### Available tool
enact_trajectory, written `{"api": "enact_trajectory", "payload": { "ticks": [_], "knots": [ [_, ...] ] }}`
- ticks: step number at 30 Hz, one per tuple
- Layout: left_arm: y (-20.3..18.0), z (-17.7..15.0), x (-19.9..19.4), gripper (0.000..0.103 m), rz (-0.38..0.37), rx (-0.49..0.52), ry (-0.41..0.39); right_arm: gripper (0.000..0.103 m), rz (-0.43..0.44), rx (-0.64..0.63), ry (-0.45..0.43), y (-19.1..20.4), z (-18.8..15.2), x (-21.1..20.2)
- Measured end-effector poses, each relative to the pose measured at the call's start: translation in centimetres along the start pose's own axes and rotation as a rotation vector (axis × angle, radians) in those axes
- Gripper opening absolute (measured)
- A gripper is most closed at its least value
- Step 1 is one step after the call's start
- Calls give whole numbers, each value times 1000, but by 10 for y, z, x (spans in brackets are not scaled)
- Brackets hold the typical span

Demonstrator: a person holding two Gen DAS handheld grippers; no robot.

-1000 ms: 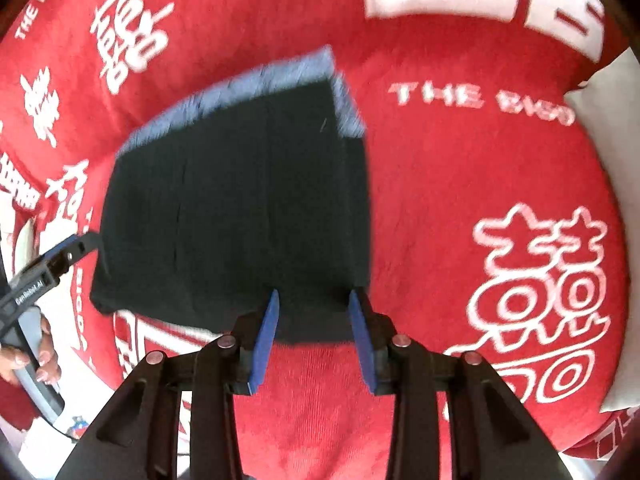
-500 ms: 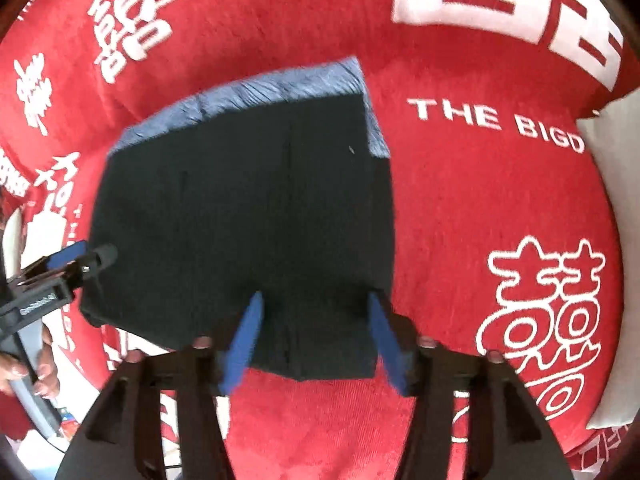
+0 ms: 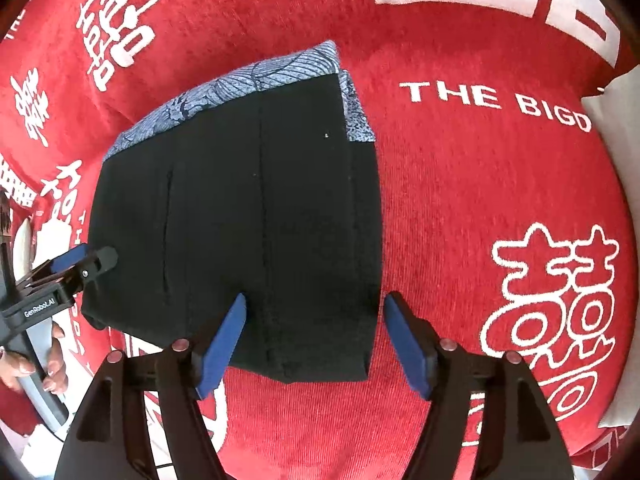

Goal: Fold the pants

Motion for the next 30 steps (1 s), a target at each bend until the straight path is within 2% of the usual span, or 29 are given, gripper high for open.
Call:
{"api": "enact_trajectory", "payload": {
  "ticks": [4,10,11,15,17,20,26,30],
  "knots": [
    [0,4,-3,98,-13,17,-4,77,34,7,17,-4,5,2],
    [14,26,-12,98,-129,51,-22,80,246,52,15,-25,22,-9],
    [17,31,-8,98,-172,53,-5,80,275,60,12,-31,27,-8],
    [28,38,9,98,-235,65,54,80,400,103,44,-49,41,5],
    [31,40,17,98,-291,55,85,80,455,120,64,-50,43,13],
    [31,41,28,98,-376,37,132,80,508,101,84,-50,44,25],
    [25,39,45,98,-476,25,176,80,637,55,120,-39,49,35],
    [15,37,52,98,-515,22,190,80,698,27,131,-35,54,34]
  ]
}}
Point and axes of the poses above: each gripper's, at about its wrist camera, not at the fingertips, and x roughly the way its jaws point, y to its left, z to its top, the point moved 8 cm from there along x, roughly the way its jaws point, and after that the axes turned 9 degrees about -z, right-handed, at the moved point
